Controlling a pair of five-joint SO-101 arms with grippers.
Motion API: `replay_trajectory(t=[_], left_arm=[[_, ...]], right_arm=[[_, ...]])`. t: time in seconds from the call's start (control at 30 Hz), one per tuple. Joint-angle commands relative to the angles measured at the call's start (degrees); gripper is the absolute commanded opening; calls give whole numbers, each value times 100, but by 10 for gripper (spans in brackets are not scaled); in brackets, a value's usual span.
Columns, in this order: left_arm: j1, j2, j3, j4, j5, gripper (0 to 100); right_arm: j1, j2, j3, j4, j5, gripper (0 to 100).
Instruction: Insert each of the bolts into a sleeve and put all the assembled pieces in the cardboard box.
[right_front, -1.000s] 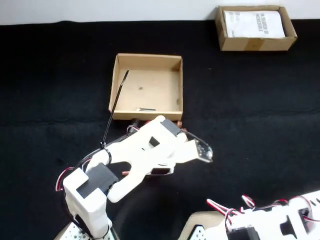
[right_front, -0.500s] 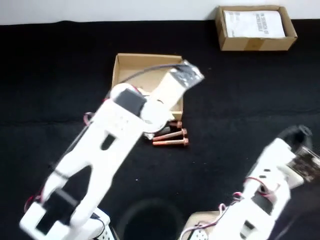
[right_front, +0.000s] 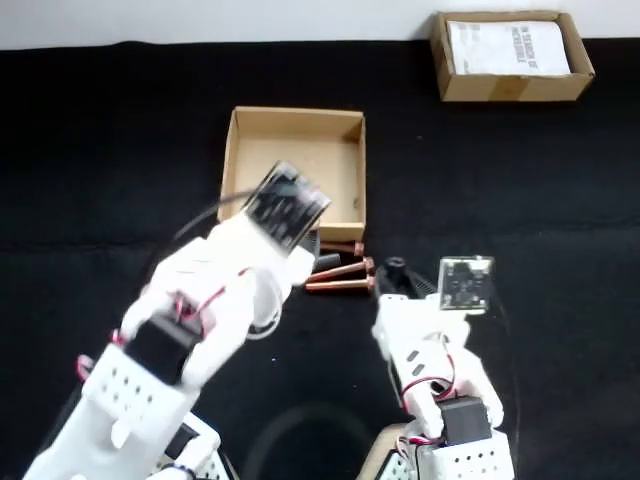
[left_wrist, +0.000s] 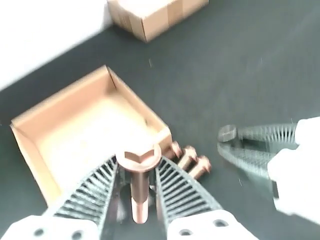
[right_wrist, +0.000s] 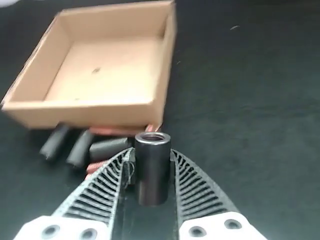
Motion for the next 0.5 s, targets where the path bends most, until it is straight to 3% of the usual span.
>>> replay_trajectory(t=[0.0,0.1,0.27,0.47], left_arm=[[127,-971,1393,-2004,123,8],[92,-1059,1824,-2875,993,9],[84,-321,1393,-2884,2479,9],[84,690,295,-2444,2989,9]], right_arm=[[-585,-66,-259,31,273,6],[-919,-66,-163,-242,308,6],[-1042,-66,743,-1780,765,6],[-1033,-66,1024,-2695,985,6]])
